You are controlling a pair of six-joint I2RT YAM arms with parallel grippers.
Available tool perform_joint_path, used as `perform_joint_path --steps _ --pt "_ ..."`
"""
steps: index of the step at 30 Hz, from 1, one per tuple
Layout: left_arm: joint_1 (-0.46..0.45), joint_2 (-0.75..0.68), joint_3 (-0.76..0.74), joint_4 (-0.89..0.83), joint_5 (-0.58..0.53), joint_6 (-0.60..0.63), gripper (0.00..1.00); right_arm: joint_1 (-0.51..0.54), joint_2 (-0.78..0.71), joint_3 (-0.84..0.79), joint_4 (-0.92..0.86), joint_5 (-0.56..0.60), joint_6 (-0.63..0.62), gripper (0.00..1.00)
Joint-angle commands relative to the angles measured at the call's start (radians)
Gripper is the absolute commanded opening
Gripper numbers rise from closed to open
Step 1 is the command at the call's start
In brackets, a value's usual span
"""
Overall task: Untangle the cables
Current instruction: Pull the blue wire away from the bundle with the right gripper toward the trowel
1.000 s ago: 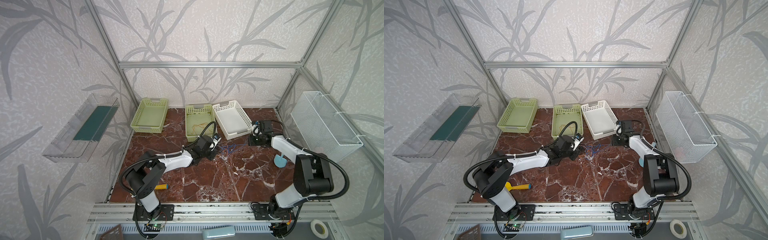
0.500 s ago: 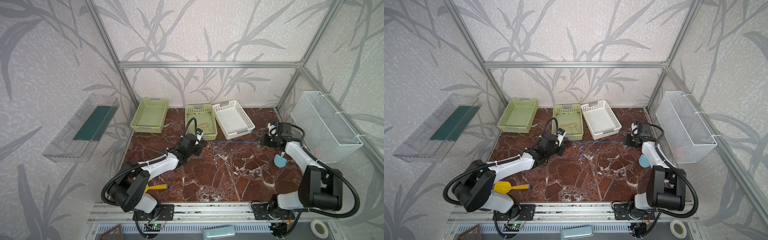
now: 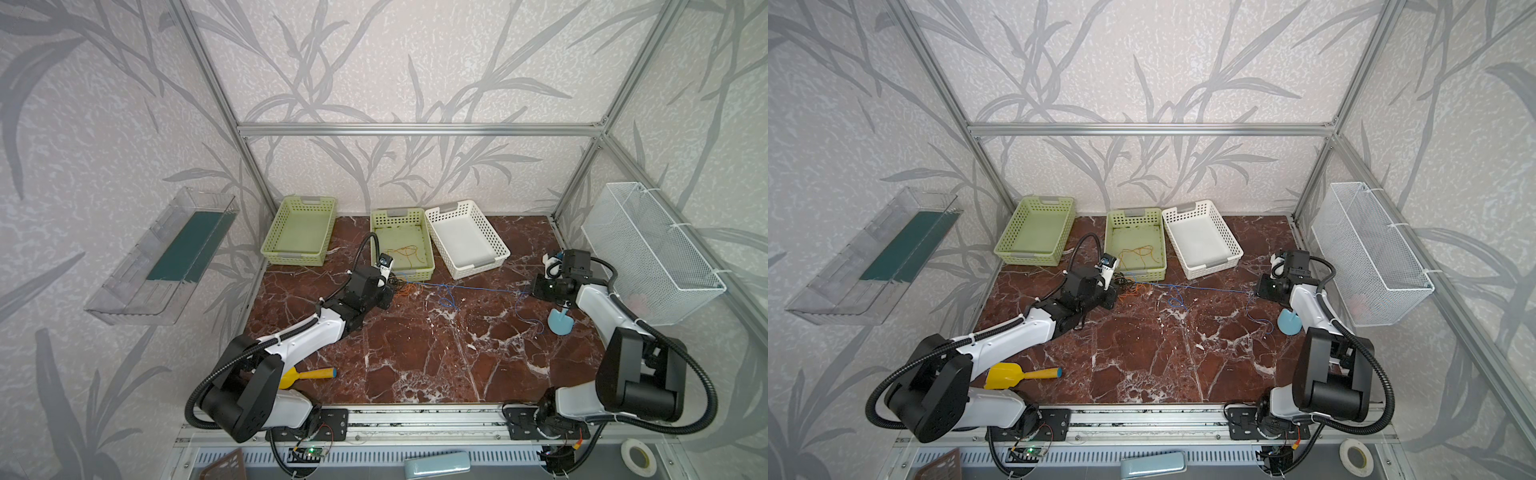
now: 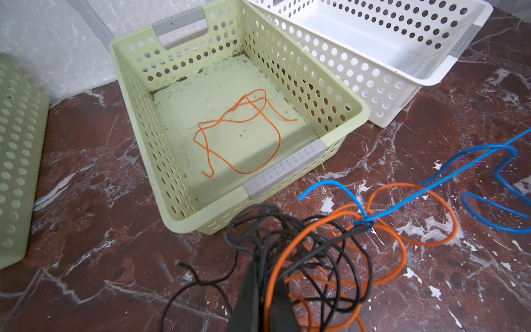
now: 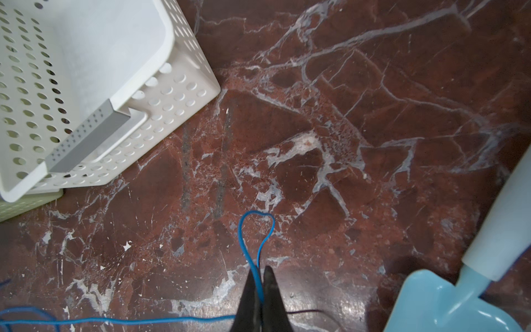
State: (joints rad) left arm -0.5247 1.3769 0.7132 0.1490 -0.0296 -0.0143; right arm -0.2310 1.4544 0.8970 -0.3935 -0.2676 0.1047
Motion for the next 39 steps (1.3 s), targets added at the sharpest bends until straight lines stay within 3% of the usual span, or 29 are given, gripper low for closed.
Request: perform_joint_path --steps 1,6,16,20,22,25,39 --pt "0.020 0.005 -0.012 -0.029 -0.077 0.002 0.00 0.008 0.008 0.013 -0.025 0.063 -0.030 0.00" --pt "0.048 0.021 -0.010 -0.046 -0.108 -0.045 0.00 0.003 -0.011 0.025 -0.025 0.093 -0.032 0.00" --pt "0.048 0.108 -0.011 -0.020 -0.030 -0.102 0.05 0.092 -0.068 0.047 -0.008 0.028 -0.062 0.00" --pt "0.053 0.127 -0.008 -0.047 -0.083 -0.107 0.05 0.090 -0.101 0.063 -0.024 0.115 -0.050 0.00" --pt "0.060 0.132 0.001 -0.077 -0.116 -0.117 0.05 0.076 -0.109 0.066 -0.026 0.172 -0.044 0.00" --pt "0.080 0.128 0.004 -0.105 -0.145 -0.148 0.05 0.014 -0.100 0.076 -0.029 0.147 -0.027 0.00" --pt "0.195 0.077 0.001 -0.155 -0.120 -0.261 0.00 -0.043 -0.026 0.095 -0.050 0.134 -0.047 0.00"
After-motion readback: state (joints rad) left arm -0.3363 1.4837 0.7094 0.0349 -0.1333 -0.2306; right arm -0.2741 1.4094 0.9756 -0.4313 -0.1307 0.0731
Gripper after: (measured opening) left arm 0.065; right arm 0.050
